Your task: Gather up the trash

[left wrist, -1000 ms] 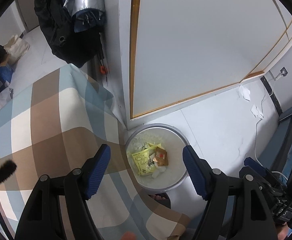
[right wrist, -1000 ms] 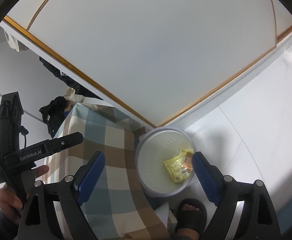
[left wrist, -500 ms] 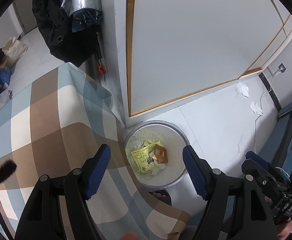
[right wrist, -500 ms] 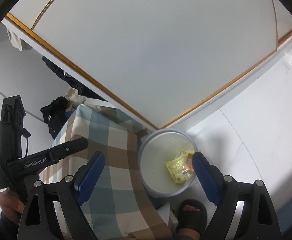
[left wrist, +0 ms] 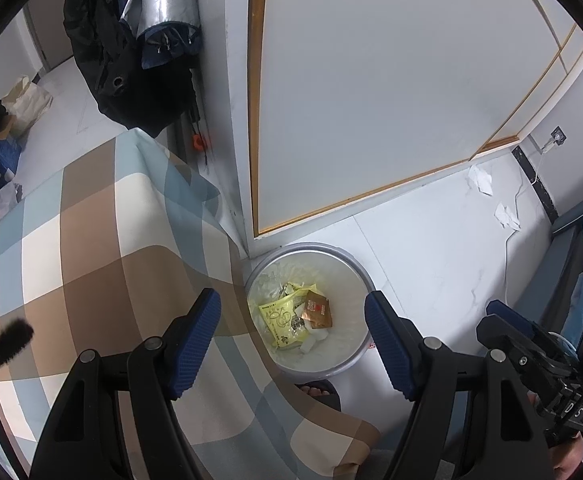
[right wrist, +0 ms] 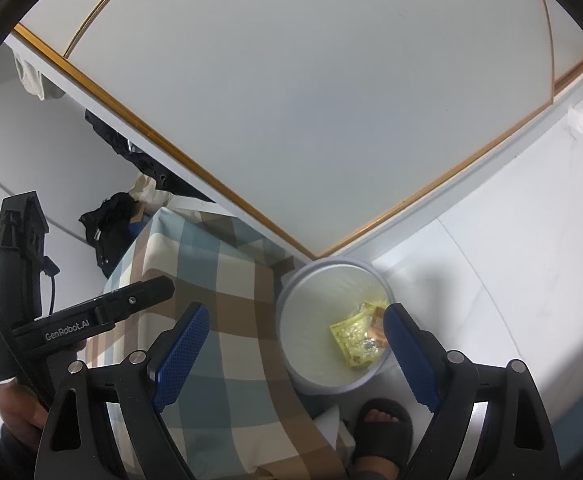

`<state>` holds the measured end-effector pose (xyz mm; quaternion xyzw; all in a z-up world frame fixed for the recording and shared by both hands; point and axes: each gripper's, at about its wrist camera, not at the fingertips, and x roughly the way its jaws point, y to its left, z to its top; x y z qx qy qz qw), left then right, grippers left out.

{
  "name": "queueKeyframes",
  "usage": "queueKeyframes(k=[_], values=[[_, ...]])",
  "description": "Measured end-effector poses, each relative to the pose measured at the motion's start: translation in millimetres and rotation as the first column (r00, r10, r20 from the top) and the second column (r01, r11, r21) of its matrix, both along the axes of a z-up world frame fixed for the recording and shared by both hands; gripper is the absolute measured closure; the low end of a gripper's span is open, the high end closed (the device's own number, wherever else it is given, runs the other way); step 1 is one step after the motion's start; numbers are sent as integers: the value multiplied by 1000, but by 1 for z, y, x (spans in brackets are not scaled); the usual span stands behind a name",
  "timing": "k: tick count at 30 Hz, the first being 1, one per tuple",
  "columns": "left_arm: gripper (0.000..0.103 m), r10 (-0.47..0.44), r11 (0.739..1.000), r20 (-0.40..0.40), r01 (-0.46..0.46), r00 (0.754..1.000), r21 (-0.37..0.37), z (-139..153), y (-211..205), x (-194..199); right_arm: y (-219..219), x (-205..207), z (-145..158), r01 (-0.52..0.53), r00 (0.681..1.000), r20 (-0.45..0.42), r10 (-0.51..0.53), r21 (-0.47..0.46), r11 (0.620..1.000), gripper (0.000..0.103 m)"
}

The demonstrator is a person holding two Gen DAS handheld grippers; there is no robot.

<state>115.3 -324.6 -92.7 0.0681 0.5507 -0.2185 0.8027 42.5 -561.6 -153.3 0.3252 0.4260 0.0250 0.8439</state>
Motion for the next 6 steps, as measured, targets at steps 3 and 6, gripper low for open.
queueKeyframes(k=[3, 6], values=[[32, 16, 1000, 21, -17, 1000, 14, 3, 2, -1, 0, 0, 1, -1, 1000, 1, 1, -3, 1000, 14], [32, 30, 999, 26, -30, 999, -22, 10, 6, -1, 2, -1, 4, -2, 1000, 2, 2, -12, 1000, 14]])
